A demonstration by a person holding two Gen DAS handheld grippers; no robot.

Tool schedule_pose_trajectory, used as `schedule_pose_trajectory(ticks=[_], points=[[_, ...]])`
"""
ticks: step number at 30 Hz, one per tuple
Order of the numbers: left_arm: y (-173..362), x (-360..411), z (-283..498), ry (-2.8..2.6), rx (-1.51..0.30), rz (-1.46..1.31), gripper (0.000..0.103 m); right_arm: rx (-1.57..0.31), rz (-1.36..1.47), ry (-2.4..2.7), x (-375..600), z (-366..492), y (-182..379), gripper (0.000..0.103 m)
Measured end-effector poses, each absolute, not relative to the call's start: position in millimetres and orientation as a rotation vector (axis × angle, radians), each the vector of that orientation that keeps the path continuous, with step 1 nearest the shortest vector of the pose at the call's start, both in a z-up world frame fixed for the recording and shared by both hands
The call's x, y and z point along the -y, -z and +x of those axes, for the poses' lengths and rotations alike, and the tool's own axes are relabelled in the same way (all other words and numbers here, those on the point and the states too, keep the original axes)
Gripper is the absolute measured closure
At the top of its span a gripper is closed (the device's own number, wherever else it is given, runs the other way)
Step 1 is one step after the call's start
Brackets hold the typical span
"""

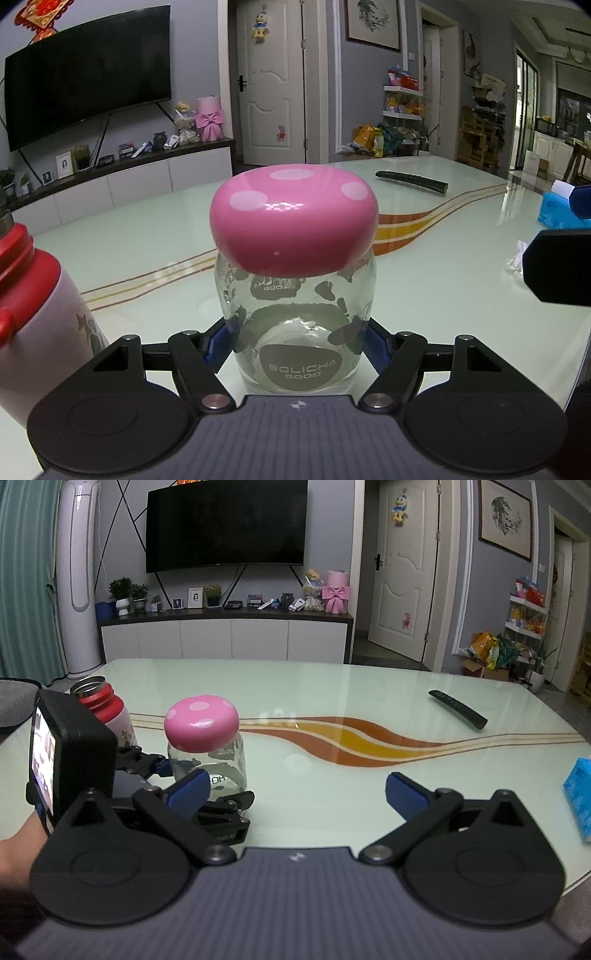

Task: Unscrew bottle cap and pour
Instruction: 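Close the left gripper around the glass jar body, then bring the right gripper down onto the pink lid of the held jar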

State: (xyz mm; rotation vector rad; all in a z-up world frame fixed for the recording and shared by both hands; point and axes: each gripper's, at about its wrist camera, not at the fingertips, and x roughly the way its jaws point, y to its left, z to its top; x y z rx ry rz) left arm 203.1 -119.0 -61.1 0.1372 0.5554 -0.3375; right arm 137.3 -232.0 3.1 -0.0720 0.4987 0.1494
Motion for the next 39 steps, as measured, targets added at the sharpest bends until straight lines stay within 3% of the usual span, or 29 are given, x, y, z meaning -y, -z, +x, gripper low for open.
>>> schedule_pose_trajectory(ticks=[10,16,31,39], points=[[63,119,199,0.344,-0.538,0.135,0.030,-0.537,-0.025,-0.220,240,160,-20,0.000],[64,120,198,0.345,-0.529,0.132,0.030,-0.673,0.045,-0.325,242,183,-33,0.002],[67,120,197,0.347,-0.513,0.121,0.030,-0.609,0.022,-0.675,245,210,-24,0.007],[68,121,200,0.347,-0.509,0.123,0.030,-0.600,-0.004,-0.798,249,224,-23,0.016]])
